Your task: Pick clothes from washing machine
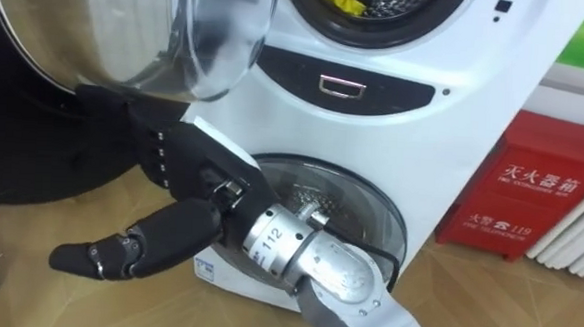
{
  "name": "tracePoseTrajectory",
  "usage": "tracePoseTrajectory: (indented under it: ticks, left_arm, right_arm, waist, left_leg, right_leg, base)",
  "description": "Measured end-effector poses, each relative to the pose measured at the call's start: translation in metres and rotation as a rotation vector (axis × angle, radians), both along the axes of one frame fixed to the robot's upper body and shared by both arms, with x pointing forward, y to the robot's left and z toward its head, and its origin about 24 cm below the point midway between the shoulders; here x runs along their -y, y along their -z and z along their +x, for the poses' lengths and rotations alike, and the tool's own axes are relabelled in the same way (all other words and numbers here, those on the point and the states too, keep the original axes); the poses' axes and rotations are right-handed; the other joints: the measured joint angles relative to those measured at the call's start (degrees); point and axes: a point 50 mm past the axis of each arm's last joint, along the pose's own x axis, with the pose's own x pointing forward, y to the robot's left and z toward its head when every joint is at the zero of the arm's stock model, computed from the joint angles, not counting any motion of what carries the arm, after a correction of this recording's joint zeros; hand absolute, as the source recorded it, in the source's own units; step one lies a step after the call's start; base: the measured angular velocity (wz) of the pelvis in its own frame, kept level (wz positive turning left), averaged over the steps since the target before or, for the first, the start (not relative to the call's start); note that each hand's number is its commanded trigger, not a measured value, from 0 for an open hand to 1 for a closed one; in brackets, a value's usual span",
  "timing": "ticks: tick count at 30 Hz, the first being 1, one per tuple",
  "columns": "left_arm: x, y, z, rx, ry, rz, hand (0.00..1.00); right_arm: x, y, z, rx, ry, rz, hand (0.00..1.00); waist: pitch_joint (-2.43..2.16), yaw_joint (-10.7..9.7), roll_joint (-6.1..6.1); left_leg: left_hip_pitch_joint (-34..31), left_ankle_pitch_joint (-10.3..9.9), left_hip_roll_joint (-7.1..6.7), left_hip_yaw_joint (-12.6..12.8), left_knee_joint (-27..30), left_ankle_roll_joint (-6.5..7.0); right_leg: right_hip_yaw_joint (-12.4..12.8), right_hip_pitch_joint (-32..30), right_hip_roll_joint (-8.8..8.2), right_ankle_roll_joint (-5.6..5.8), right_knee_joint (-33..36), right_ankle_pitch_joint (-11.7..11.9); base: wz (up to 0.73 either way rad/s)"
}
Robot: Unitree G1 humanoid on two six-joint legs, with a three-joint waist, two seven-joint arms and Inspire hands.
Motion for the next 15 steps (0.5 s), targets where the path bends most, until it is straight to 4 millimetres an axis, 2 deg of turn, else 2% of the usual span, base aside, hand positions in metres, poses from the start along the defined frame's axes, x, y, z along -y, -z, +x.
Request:
tracePoseTrajectory:
  ticks: [15]
  left_arm:
    - [0.0018,0.0001,0.002,-0.009,0.015,0.003,0.0]
  right_arm:
    - [0.0016,0.0088,0.0049,-0.05,0.041,-0.023,0.0]
  waist:
    - [0.05,0.2,-0.03]
  left_leg:
    - [0.1,0.0,0.02,0.1,0.0,0.0]
  right_leg:
    - [0.1,0.1,-0.03,0.0,-0.1,0.0]
  base:
    - [0.0]
